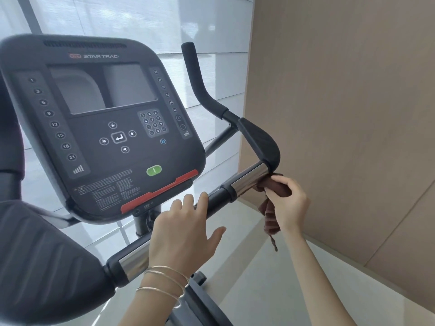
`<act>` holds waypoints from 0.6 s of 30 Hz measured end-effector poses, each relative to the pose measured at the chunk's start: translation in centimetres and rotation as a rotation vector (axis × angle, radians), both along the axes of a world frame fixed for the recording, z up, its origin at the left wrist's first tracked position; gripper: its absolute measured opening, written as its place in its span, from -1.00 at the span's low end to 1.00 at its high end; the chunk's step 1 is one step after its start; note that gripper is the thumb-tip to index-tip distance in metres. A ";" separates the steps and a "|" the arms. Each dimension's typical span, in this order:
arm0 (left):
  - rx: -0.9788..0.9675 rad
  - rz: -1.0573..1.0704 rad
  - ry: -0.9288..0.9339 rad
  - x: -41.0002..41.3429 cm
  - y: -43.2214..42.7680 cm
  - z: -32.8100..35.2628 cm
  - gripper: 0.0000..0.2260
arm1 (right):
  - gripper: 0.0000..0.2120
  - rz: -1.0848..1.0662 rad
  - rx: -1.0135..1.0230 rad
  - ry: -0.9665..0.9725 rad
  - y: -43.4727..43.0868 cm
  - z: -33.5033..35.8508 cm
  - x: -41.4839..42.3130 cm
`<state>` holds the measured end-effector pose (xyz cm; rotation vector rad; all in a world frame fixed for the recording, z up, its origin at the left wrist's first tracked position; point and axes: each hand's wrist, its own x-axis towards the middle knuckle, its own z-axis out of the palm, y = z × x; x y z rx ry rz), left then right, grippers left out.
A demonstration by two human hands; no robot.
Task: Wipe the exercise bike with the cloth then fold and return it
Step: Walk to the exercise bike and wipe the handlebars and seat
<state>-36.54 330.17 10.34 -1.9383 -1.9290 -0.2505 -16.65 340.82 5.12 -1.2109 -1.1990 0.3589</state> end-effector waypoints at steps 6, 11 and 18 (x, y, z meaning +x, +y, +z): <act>-0.013 -0.010 -0.017 -0.1 0.0 0.0 -0.38 | -0.78 0.037 0.261 -0.037 -0.7 5.0 0.3; -0.006 -0.026 -0.017 0.0 -0.2 0.1 -0.38 | -0.85 0.240 0.028 -0.529 1.6 7.9 -2.0; -0.033 -0.023 -0.048 0.1 -0.4 0.4 -0.39 | -0.72 0.388 0.191 -0.630 -1.4 5.7 -2.4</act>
